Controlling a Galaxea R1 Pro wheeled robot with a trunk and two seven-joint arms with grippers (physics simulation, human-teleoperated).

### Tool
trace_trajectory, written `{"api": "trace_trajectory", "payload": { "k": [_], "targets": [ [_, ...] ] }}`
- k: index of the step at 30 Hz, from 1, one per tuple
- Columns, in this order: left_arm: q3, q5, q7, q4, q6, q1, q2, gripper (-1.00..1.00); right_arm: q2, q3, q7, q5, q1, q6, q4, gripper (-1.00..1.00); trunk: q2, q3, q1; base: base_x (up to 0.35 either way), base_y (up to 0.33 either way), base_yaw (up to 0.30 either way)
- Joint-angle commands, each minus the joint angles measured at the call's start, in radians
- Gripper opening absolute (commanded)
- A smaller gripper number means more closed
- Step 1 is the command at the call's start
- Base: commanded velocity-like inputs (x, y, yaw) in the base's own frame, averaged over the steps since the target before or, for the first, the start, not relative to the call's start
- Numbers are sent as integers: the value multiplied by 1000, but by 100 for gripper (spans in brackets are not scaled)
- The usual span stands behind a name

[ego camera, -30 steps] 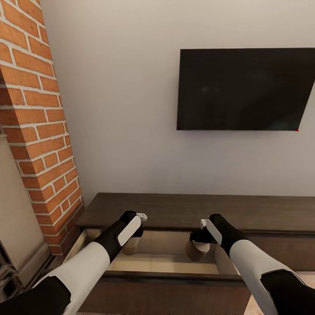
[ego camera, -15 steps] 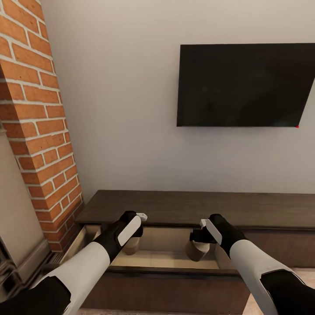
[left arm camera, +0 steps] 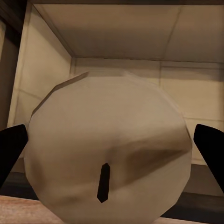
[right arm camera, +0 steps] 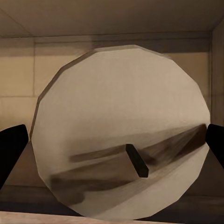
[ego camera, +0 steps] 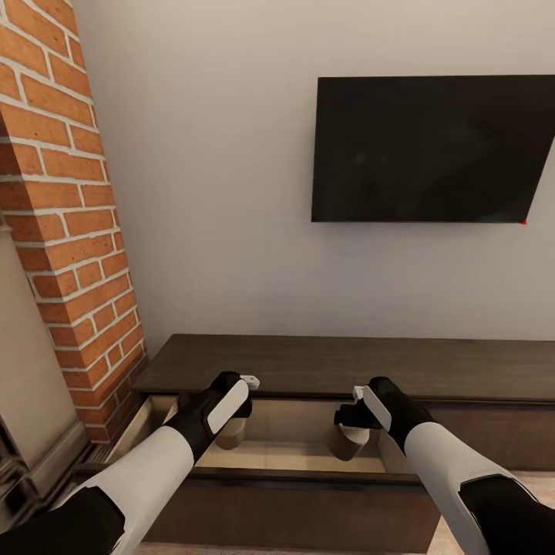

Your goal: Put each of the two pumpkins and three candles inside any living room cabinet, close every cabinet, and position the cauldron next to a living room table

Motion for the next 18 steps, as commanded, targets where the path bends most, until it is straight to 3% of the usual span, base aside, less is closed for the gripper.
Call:
{"api": "trace_trajectory", "payload": {
  "k": [1,18],
  "targets": [
    [-5,10,10,-1,1,-1,1,-100,-1,8,-7,-11,0,3,-2,-100,-1,-1,0,0,0,0],
    [-5,12,10,5,4,-1,1,-100,-1,8,-7,-11,0,4,-2,-100,-1,-1,0,76,15,0]
  ]
}}
